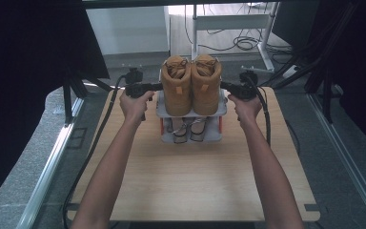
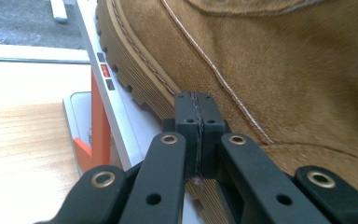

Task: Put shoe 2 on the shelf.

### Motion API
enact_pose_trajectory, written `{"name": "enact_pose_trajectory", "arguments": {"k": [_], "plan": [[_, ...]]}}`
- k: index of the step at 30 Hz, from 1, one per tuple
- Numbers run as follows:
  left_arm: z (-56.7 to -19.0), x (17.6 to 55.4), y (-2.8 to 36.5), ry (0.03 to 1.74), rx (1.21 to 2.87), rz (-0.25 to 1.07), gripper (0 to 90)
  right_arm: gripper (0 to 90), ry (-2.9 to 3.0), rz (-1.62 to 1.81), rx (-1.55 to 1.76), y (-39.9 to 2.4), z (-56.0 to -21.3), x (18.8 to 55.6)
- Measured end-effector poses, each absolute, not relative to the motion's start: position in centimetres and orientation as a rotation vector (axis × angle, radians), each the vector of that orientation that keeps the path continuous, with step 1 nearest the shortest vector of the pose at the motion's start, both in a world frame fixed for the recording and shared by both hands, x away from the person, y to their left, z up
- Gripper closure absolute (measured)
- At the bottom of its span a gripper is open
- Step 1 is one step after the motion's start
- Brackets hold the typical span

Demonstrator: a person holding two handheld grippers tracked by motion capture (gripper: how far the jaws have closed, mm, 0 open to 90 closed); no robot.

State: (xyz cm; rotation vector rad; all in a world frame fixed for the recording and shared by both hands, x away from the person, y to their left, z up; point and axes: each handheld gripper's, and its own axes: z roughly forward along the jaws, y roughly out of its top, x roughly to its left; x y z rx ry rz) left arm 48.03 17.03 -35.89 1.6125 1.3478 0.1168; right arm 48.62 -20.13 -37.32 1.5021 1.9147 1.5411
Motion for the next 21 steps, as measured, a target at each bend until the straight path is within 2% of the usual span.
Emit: {"name": "enact_pose_trajectory", "arguments": {"k": [12, 15, 21], "plan": [[-36.2, 45.0, 19.8, 1.311, 1.586, 0.181, 86.1, 84.4, 1.886, 1.618, 1.487, -22.3, -37.1, 45.5], [-36.4, 43.9, 20.6, 1.303, 1.568, 0.188, 81.5, 80.9, 1.879, 1.635, 1.474, -22.7, -37.2, 44.5], [-37.0, 42.0, 21.9, 1.282, 1.549, 0.175, 67.1, 68.1, 1.870, 1.635, 1.442, -23.3, -37.4, 42.6]]}}
